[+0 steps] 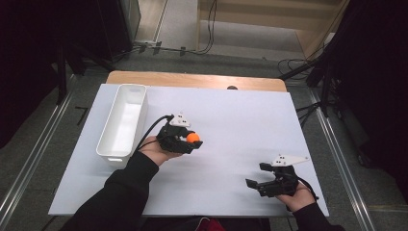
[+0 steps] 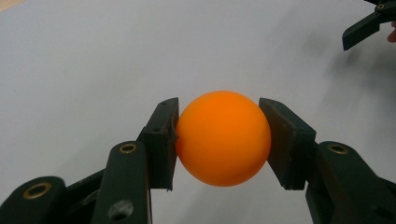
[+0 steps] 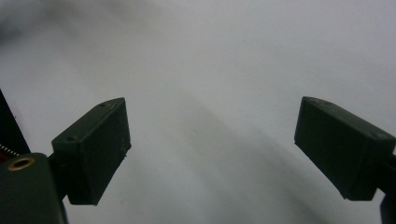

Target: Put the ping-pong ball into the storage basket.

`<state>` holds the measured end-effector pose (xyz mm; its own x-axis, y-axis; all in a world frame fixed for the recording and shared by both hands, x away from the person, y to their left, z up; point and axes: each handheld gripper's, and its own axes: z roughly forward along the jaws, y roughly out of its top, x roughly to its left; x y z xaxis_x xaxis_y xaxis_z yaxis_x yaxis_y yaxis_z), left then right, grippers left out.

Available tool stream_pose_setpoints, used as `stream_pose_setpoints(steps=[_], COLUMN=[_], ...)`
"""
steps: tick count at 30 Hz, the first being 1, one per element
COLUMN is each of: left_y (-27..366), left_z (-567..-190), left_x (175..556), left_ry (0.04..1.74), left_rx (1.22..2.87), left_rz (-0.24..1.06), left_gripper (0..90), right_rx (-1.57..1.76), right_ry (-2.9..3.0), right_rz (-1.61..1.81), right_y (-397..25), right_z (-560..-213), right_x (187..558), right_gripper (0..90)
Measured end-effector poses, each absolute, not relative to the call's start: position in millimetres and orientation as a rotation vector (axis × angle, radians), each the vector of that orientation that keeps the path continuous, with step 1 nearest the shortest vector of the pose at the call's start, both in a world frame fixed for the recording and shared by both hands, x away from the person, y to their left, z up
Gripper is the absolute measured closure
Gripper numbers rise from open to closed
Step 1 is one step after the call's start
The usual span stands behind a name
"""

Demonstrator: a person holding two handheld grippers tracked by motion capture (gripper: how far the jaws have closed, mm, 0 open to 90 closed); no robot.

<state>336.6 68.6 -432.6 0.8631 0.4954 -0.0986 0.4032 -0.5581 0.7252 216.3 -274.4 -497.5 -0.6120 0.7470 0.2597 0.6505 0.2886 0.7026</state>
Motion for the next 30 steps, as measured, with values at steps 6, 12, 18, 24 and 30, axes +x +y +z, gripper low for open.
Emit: stream_pose_setpoints(steps=[6, 12, 18, 24, 30], left_y=[71.6, 78.0, 83.3, 87.9, 93.9], left_z=[-426.6, -419.5, -415.3, -411.9, -409.1], left_x=[337.0, 338.7, 340.7, 342.4, 345.1], left_ry=[0.64, 0.649, 0.659, 0.674, 0.693], left_rx=[2.233, 2.23, 2.243, 2.234, 2.231], left_rz=[0.148, 0.16, 0.187, 0.19, 0.193], left_gripper=[50.1, 50.0, 50.1, 50.1, 50.0], right_rx=[1.328, 1.323, 1.325, 1.317, 1.317], right_ry=[2.423, 2.423, 2.425, 2.424, 2.422], right_rz=[1.235, 1.236, 1.233, 1.234, 1.234], right_y=[-274.4, -274.3, -274.4, -274.4, -274.4], right_z=[-497.3, -497.6, -497.5, -497.8, -497.9], right_x=[216.0, 216.2, 216.2, 216.7, 216.6], right_gripper=[9.3, 9.3, 9.3, 9.3, 9.3])
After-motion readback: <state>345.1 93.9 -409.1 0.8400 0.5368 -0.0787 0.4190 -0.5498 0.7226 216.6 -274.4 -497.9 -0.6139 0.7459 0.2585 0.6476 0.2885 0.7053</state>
